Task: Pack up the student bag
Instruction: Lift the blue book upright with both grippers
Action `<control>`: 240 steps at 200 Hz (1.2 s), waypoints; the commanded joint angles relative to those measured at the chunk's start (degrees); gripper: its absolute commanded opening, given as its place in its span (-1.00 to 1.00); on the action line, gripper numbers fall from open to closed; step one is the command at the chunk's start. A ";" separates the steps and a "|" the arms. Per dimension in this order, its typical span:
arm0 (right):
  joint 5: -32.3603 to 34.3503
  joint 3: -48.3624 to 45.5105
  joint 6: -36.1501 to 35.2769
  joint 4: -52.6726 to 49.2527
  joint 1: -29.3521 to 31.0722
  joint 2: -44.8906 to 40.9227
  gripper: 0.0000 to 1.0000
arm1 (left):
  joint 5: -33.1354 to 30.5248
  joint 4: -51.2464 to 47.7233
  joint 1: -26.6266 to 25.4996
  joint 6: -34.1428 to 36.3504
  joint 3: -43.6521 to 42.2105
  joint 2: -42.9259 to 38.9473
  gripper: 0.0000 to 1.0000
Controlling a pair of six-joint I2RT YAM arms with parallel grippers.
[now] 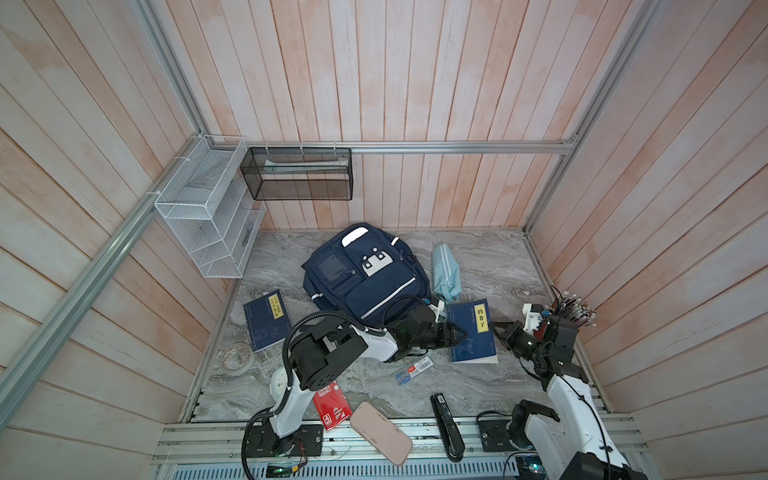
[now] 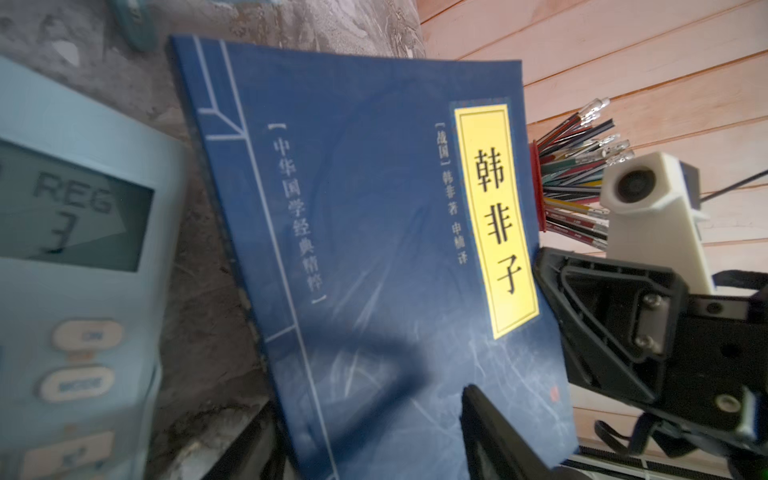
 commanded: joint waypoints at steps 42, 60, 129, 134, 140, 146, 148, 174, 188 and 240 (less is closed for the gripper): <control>-3.76 -2.93 -0.29 1.40 0.26 -0.16 -1.00 | 2.70 11.82 -0.35 -0.82 0.19 -1.35 -0.30; -2.05 -2.00 -3.66 -1.40 0.31 1.01 -1.00 | 2.33 11.37 -0.51 0.64 -0.37 -4.54 -0.97; -0.51 -2.73 -6.33 1.23 0.38 1.37 -0.73 | 2.22 4.65 0.62 3.86 -1.42 -11.34 -1.00; -0.64 -2.71 -6.52 1.52 0.39 1.45 -0.41 | 3.50 5.67 1.03 3.25 -1.79 -11.62 -1.00; -1.41 -2.67 -6.80 2.36 0.36 1.53 -0.13 | 5.01 7.25 1.14 2.43 -2.41 -12.10 -1.00; -2.48 -2.66 -6.88 3.40 0.33 1.40 0.10 | 6.04 8.28 1.14 1.64 -2.79 -12.80 -1.00; -2.93 -2.78 -6.84 3.93 0.38 1.37 0.17 | 6.38 8.53 2.59 1.50 -3.06 -13.08 -1.00; -6.07 -4.00 -5.24 11.39 0.33 0.89 0.93 | 7.70 2.74 3.43 5.23 -1.47 -17.23 -1.00; -8.64 -3.98 -4.81 15.09 0.38 1.61 0.96 | 8.53 2.61 3.63 5.16 -1.55 -18.87 -1.00; -14.25 -3.06 -2.13 25.43 2.33 3.36 0.96 | 11.10 4.17 3.90 4.05 -2.43 -20.82 -1.00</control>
